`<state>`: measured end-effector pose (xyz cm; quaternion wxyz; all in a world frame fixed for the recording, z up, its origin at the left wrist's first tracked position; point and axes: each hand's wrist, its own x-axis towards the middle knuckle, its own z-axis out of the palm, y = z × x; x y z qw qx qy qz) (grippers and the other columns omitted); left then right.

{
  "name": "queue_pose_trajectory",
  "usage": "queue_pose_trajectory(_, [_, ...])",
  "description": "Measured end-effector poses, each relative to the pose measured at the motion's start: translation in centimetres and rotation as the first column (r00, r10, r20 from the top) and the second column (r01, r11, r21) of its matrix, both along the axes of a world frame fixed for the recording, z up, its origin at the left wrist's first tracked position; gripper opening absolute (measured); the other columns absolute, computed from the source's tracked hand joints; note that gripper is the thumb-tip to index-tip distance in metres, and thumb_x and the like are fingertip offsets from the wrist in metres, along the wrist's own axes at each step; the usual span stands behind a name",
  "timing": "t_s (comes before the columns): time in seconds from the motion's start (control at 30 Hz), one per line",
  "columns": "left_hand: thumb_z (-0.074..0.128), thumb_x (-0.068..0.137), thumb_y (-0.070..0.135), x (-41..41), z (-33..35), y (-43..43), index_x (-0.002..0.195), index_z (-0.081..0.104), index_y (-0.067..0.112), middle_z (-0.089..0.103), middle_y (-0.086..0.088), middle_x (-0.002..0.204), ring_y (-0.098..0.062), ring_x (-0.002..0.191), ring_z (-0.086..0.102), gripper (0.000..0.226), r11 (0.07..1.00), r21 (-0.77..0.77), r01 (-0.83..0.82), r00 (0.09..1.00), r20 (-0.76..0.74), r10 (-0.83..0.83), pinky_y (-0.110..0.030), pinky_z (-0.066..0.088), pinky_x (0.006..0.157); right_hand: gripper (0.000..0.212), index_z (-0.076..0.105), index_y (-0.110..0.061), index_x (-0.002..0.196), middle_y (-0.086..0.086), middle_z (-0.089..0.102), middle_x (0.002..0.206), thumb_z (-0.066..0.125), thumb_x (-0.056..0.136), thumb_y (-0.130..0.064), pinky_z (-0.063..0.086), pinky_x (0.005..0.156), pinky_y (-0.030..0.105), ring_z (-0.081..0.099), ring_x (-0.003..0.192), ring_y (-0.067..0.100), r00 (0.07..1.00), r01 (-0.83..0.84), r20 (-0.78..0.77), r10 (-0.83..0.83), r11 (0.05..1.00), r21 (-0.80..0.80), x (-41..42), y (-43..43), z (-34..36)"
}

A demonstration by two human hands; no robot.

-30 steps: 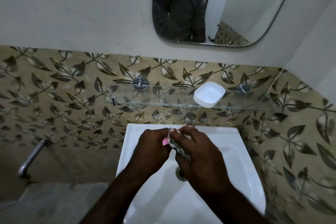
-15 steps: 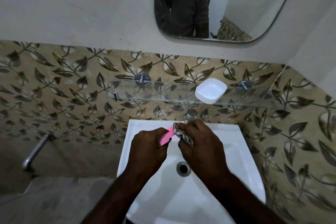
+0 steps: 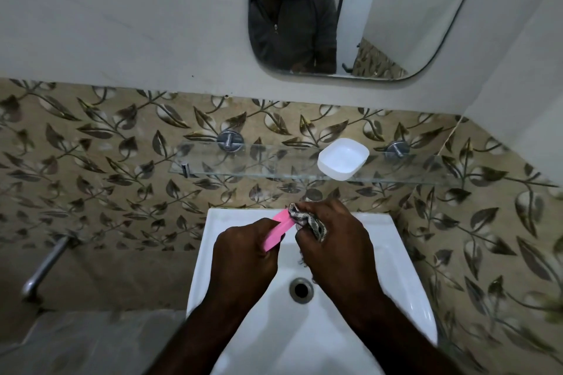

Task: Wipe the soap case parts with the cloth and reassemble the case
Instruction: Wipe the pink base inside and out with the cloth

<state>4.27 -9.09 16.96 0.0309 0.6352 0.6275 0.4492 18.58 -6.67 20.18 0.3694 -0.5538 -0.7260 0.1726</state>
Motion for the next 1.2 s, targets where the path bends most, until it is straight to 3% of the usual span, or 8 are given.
queue_pose_trajectory(0.13, [0.064, 0.075, 0.022, 0.0, 0.1, -0.6, 0.084, 0.072, 0.024, 0.065, 0.000, 0.055, -0.025, 0.047, 0.058, 0.011, 1.000, -0.013, 0.023, 0.999, -0.026, -0.023, -0.030, 0.044, 0.043, 0.032, 0.061, -0.048, 0.101, -0.013, 0.068, 0.089, 0.063, 0.076, -0.027, 0.059, 0.065, 0.044, 0.070, 0.076, 0.016, 0.991, 0.028, -0.124, -0.052, 0.981, -0.193, 0.7, 0.7, -0.5])
queue_pose_trajectory(0.33, [0.064, 0.078, 0.025, -0.6, 0.4, -0.8, 0.077, 0.070, 0.021, 0.061, -0.001, 0.052, -0.023, 0.046, 0.056, 0.008, 0.999, -0.015, 0.046, 0.999, -0.011, -0.046, -0.030, 0.042, 0.043, 0.042, 0.066, -0.038, 0.110, -0.016, 0.062, 0.098, 0.059, 0.072, -0.023, 0.051, 0.072, 0.027, 0.060, 0.085, 0.006, 0.986, -0.108, 0.131, 0.105, 0.994, 0.014, 0.8, -1.2, 0.4])
queue_pose_trajectory(0.5, [0.066, 0.078, 0.026, -1.2, 1.2, -1.5, 0.077, 0.069, 0.025, 0.048, 0.015, 0.047, -0.003, 0.044, 0.042, 0.003, 0.992, -0.043, 0.115, 0.993, 0.036, -0.113, -0.016, 0.030, 0.045, 0.030, 0.074, -0.030, 0.090, -0.004, 0.070, 0.068, 0.062, 0.074, -0.007, 0.053, 0.050, 0.028, 0.063, 0.051, 0.015, 0.950, -0.174, -0.300, 0.087, 0.945, -0.277, 2.5, 1.4, 1.1])
queue_pose_trajectory(0.57, [0.067, 0.078, 0.027, -1.4, 1.3, -1.9, 0.078, 0.069, 0.026, 0.050, 0.016, 0.049, -0.002, 0.044, 0.040, 0.002, 0.985, -0.042, 0.165, 0.973, 0.170, -0.155, -0.013, 0.026, 0.045, 0.026, 0.075, -0.019, 0.088, 0.009, 0.070, 0.068, 0.064, 0.078, 0.002, 0.053, 0.056, 0.033, 0.062, 0.054, 0.017, 0.902, -0.279, -0.407, 0.140, 0.910, -0.306, 2.9, 1.6, 1.3])
queue_pose_trajectory(0.77, [0.080, 0.055, 0.035, -2.2, 0.6, -2.1, 0.073, 0.072, 0.012, 0.062, -0.009, 0.058, -0.014, 0.057, 0.057, 0.030, 0.966, -0.010, 0.258, 0.662, 0.731, -0.169, -0.024, 0.046, 0.054, 0.032, 0.069, -0.009, 0.113, 0.000, 0.071, 0.088, 0.068, 0.083, 0.000, 0.050, 0.073, 0.026, 0.065, 0.080, 0.015, 0.576, -0.688, -0.746, 0.333, 0.690, -0.224, 3.3, 1.6, 1.2])
queue_pose_trajectory(0.87, [0.079, 0.053, 0.030, -2.3, 0.2, -2.2, 0.069, 0.069, 0.008, 0.065, -0.002, 0.062, -0.012, 0.058, 0.061, 0.029, 0.936, 0.003, 0.352, 0.549, 0.809, -0.209, -0.019, 0.049, 0.054, 0.023, 0.067, -0.008, 0.105, 0.000, 0.070, 0.086, 0.069, 0.083, -0.003, 0.050, 0.073, 0.028, 0.065, 0.080, 0.015, 0.577, -0.690, -0.738, 0.349, 0.692, -0.213, 2.9, 1.4, 1.0])
queue_pose_trajectory(1.03, [0.080, 0.076, 0.022, -3.4, 1.2, -2.0, 0.078, 0.071, 0.022, 0.065, 0.003, 0.066, -0.003, 0.060, 0.057, 0.009, 0.865, -0.238, 0.442, 0.821, 0.494, -0.284, -0.016, 0.043, 0.058, 0.028, 0.071, -0.012, 0.105, 0.000, 0.075, 0.089, 0.076, 0.080, -0.002, 0.053, 0.074, 0.022, 0.070, 0.083, 0.012, 0.770, -0.565, -0.504, 0.391, 0.785, -0.255, 2.7, 0.8, 1.5])
queue_pose_trajectory(1.2, [0.066, 0.080, 0.042, -2.4, 0.8, -1.5, 0.079, 0.066, 0.011, 0.060, -0.017, 0.069, -0.013, 0.063, 0.049, 0.031, 0.871, -0.221, 0.438, 0.839, 0.449, -0.308, -0.039, 0.041, 0.057, 0.036, 0.070, -0.021, 0.108, -0.008, 0.074, 0.100, 0.079, 0.077, -0.005, 0.051, 0.080, 0.015, 0.069, 0.093, 0.003, 0.798, -0.565, -0.414, 0.437, 0.781, -0.265, 1.8, -0.4, 2.4])
